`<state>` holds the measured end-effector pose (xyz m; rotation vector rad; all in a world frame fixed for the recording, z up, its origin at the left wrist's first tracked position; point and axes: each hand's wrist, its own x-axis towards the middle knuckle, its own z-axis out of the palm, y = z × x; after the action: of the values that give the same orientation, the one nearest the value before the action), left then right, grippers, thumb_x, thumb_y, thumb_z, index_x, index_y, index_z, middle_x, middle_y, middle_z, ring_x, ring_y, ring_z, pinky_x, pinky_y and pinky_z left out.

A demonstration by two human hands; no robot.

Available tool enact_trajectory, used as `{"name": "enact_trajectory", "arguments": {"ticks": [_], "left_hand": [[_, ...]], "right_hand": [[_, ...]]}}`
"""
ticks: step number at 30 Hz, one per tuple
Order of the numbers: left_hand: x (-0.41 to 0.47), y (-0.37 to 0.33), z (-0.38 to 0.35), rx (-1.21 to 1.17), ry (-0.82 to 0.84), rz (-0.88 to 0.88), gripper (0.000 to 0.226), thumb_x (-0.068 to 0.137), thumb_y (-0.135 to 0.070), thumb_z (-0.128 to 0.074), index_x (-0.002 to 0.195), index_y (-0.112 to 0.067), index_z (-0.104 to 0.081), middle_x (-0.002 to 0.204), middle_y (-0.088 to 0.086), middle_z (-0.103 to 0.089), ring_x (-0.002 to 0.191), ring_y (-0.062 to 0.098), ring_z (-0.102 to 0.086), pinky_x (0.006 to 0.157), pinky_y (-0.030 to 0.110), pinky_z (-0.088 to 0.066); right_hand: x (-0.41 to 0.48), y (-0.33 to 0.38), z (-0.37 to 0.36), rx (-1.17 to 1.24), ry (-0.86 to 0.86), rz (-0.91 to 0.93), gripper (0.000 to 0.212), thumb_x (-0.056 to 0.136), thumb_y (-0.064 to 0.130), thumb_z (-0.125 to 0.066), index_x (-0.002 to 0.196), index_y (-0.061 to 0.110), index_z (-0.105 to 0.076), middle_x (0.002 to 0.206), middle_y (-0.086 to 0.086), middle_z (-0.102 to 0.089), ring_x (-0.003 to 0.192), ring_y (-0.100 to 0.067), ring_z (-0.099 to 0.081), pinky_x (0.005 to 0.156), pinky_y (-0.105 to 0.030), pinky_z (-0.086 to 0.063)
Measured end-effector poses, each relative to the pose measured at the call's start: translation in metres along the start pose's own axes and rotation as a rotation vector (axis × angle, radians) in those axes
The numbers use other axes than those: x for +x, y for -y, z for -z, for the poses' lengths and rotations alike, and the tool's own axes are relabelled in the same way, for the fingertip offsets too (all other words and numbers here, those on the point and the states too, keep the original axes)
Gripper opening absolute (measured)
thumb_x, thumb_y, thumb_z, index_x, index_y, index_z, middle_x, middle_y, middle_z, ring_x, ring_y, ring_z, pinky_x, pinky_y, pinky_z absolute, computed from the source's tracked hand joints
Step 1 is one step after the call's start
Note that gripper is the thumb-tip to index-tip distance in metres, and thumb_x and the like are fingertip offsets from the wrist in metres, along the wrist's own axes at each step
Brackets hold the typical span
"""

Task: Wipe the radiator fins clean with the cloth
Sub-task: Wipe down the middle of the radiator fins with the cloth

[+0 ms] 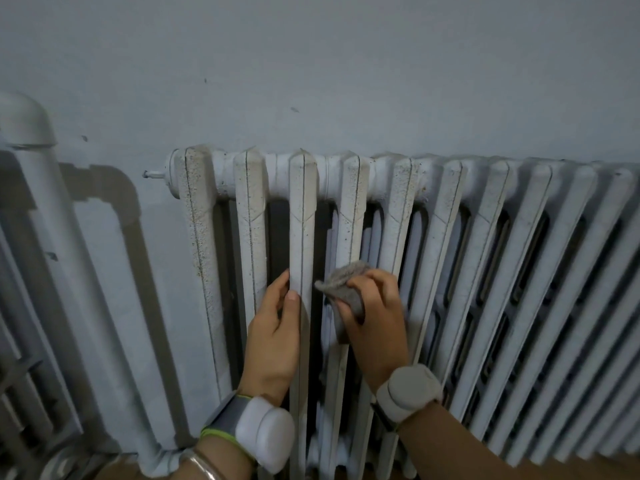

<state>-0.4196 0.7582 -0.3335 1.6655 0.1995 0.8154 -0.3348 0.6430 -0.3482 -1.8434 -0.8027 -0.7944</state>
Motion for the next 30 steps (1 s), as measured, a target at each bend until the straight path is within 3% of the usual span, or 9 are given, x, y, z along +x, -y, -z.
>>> {"name": "enact_trajectory", "arguments": {"ticks": [3,6,10,12,14,18,24,28,30], "left_hand": [[-0.002,-0.001,-0.001,0.015,-0.009,-0.008,0.042,0.099,-0.026,-0.041,0.141,-0.028,-0.038,0.128,-0.023,-0.038,0.121,-0.009,-0.031,0.099,0.011,-0.024],[-0.002,0.002,-0.004,0.025,-0.039,-0.020,0.042,0.099,-0.027,-0.041,0.141,-0.028,-0.038,0.129,-0.021,-0.040,0.120,-0.007,-0.035,0.101,0.015,-0.025],[-0.001,0.005,-0.009,0.116,-0.174,-0.152,0.042,0.097,-0.022,-0.047,0.138,-0.024,-0.039,0.127,-0.011,-0.047,0.113,0.000,-0.048,0.100,0.025,-0.038],[-0.002,0.001,-0.013,0.224,-0.249,-0.339,0.039,0.094,-0.018,-0.049,0.133,-0.018,-0.042,0.124,-0.006,-0.047,0.115,0.009,-0.049,0.098,0.028,-0.040],[-0.004,-0.005,-0.020,0.255,-0.245,-0.424,0.037,0.091,-0.018,-0.048,0.127,-0.020,-0.045,0.120,-0.009,-0.047,0.114,0.008,-0.048,0.099,0.025,-0.040],[-0.009,-0.014,-0.034,0.128,-0.070,-0.294,0.035,0.095,-0.023,-0.042,0.127,-0.038,-0.042,0.119,-0.030,-0.045,0.113,-0.009,-0.046,0.092,0.002,-0.035],[-0.006,-0.005,-0.047,0.052,0.054,-0.069,0.046,0.099,-0.023,-0.043,0.142,-0.036,-0.033,0.135,-0.023,-0.042,0.123,-0.011,-0.040,0.096,0.000,-0.028],[-0.001,0.002,-0.051,0.045,0.061,-0.023,0.044,0.099,-0.025,-0.043,0.142,-0.033,-0.036,0.135,-0.019,-0.045,0.122,-0.008,-0.040,0.102,0.008,-0.030],[0.000,0.003,-0.053,0.037,0.069,-0.013,0.043,0.099,-0.026,-0.043,0.141,-0.031,-0.038,0.132,-0.018,-0.049,0.119,-0.008,-0.043,0.095,0.001,-0.031]], "right_hand": [[-0.017,-0.011,0.000,-0.117,0.055,0.118,0.032,0.083,0.015,-0.065,0.110,0.020,-0.049,0.124,0.000,-0.035,0.105,0.001,-0.036,0.099,-0.006,-0.030],[-0.031,-0.021,0.003,-0.149,0.175,0.096,0.025,0.086,0.012,-0.062,0.110,0.017,-0.058,0.119,0.005,-0.043,0.105,-0.008,-0.047,0.093,-0.020,-0.043],[-0.032,-0.024,0.024,-0.189,0.329,0.246,0.026,0.091,0.031,-0.051,0.113,0.018,-0.056,0.115,0.003,-0.051,0.105,-0.011,-0.055,0.092,-0.028,-0.049],[-0.019,-0.015,0.041,-0.143,0.261,0.246,0.024,0.090,0.032,-0.052,0.110,0.020,-0.057,0.115,0.003,-0.053,0.106,-0.010,-0.055,0.097,-0.022,-0.046],[0.002,-0.003,0.058,-0.119,0.076,0.201,0.023,0.087,0.026,-0.062,0.109,0.020,-0.058,0.117,0.002,-0.053,0.107,-0.002,-0.049,0.099,-0.008,-0.035],[0.043,0.015,0.079,-0.071,-0.298,0.167,0.024,0.085,0.003,-0.066,0.109,0.003,-0.063,0.120,-0.013,-0.055,0.113,-0.003,-0.046,0.101,-0.008,-0.031],[0.069,0.013,0.067,0.008,-0.316,0.138,0.032,0.091,0.006,-0.060,0.122,0.008,-0.058,0.129,-0.010,-0.048,0.122,-0.009,-0.044,0.104,-0.012,-0.030],[0.060,0.004,0.053,-0.051,-0.314,0.128,0.031,0.087,0.004,-0.064,0.118,0.006,-0.060,0.130,-0.014,-0.045,0.121,-0.013,-0.044,0.105,-0.013,-0.032],[0.050,-0.002,0.048,-0.115,-0.297,0.132,0.030,0.085,0.002,-0.066,0.115,0.003,-0.061,0.127,-0.019,-0.046,0.119,-0.011,-0.042,0.105,-0.012,-0.031]]}}
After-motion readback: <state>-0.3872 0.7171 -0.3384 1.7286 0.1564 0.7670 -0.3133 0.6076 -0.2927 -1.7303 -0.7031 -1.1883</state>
